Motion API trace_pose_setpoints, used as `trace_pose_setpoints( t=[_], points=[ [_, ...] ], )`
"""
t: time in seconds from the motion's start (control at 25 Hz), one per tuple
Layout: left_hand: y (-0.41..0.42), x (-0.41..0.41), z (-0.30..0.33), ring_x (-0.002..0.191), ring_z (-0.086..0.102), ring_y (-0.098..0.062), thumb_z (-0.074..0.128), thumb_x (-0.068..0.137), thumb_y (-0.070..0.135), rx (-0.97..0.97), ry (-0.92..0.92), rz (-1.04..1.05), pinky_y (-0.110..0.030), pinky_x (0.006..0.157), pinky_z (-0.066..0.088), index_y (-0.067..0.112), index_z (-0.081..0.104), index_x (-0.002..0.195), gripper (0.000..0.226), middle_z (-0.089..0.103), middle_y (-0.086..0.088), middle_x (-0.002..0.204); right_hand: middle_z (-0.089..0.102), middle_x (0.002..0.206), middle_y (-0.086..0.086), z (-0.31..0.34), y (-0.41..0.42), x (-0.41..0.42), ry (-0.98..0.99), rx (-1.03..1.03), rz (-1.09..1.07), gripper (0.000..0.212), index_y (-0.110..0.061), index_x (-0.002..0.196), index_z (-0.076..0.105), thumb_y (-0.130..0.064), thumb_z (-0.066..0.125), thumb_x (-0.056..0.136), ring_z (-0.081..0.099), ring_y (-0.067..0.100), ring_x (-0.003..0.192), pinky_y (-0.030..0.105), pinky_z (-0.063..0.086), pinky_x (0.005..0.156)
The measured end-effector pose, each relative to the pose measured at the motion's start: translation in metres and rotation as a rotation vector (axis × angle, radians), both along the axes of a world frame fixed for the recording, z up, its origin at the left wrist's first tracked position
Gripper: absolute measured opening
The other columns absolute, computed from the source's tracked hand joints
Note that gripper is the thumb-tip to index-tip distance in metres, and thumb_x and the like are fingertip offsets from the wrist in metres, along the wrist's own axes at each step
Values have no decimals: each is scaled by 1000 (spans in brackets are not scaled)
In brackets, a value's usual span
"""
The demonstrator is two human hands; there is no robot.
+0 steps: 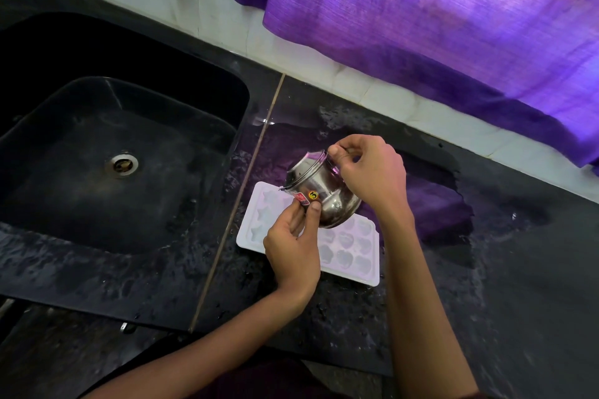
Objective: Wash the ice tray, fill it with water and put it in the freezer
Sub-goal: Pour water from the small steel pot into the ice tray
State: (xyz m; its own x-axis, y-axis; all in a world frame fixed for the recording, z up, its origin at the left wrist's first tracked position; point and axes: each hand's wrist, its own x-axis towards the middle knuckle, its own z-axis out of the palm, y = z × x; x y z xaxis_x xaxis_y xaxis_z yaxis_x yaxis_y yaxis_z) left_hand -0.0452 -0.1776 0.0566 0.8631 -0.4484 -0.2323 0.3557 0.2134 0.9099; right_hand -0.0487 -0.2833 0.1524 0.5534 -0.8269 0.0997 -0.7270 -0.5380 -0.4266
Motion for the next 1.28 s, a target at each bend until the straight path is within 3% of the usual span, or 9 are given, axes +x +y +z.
trace_pose_setpoints(
  t=[0.64,0.88,1.28],
  points=[
    [0,3,3,87,65,11,64,89,15,22,2,5,-5,73,49,5,67,113,26,68,16,90,68,81,-11,-1,0,0,-8,2,-3,15,-30,90,70,-41,59,88,63,12,82,31,50,74],
    [2,2,4,93,65,3,64,89,14,34,-2,24,-7,76,49,3,63,120,33,70,-1,110,71,88,-9,-6,3,-9,-92,24,-29,15,-30,90,69,-40,57,89,64,12,86,34,51,78],
    [17,-4,8,101,65,1,64,89,13,26,-38,14,-9,80,50,7,65,118,30,70,3,109,71,84,-11,-6,23,-25,-194,4,-60,14,-31,89,68,-41,59,88,65,8,79,34,52,76]
  ],
)
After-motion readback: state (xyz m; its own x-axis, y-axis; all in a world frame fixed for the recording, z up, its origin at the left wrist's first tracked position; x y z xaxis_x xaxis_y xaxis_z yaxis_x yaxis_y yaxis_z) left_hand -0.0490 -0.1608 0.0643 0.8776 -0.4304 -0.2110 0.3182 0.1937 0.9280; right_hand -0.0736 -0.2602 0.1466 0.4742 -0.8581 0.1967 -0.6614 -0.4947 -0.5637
